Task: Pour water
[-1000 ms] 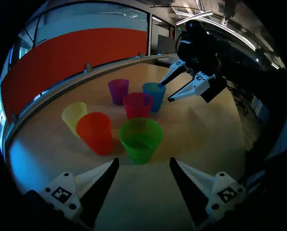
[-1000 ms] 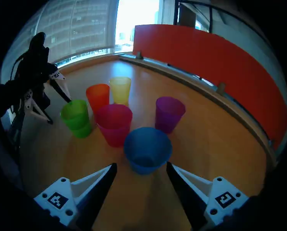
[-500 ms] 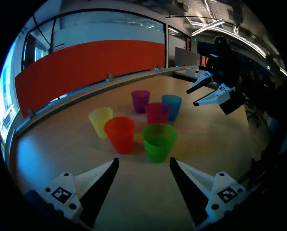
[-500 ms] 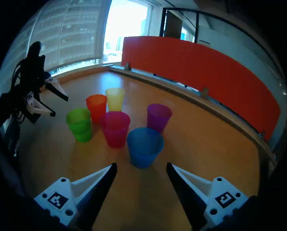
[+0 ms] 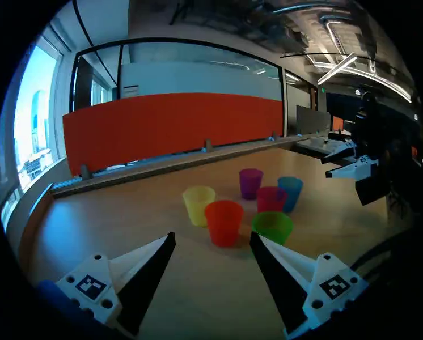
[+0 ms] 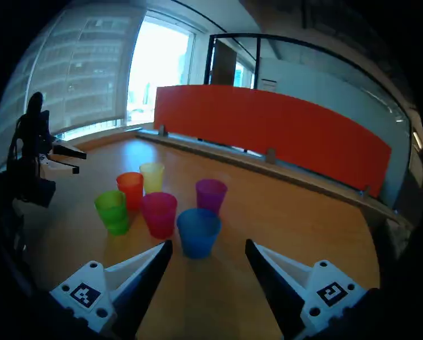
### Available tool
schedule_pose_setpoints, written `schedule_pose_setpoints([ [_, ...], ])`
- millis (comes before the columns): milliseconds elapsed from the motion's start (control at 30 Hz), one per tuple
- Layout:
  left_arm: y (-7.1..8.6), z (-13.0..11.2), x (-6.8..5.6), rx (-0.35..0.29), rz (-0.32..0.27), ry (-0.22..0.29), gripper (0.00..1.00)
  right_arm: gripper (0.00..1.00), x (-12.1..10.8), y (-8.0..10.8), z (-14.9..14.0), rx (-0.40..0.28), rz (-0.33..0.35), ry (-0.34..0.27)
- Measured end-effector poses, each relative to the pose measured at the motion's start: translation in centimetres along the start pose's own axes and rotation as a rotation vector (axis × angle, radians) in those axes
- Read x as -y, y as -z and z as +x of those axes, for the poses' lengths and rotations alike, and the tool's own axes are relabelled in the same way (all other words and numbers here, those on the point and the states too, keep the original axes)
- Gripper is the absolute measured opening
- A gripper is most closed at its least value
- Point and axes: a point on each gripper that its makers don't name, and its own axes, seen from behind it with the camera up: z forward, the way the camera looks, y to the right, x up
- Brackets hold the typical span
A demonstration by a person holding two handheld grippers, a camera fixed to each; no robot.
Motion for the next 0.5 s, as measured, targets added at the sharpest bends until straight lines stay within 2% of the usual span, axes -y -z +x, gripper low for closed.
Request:
schedule_pose_setpoints([
  [100, 0.6, 0.9, 1.1, -0.041, 0.056, 0.006, 0.98, 1.0, -0.5, 0.5, 0.6, -0.041, -0.04, -0.022],
  [500, 2.1, 3.2, 3.3, -0.166, 0.219, 0.043, 0.98, 1.0, -4.4, 2.9, 3.3, -0.233, -0.238, -0.115],
])
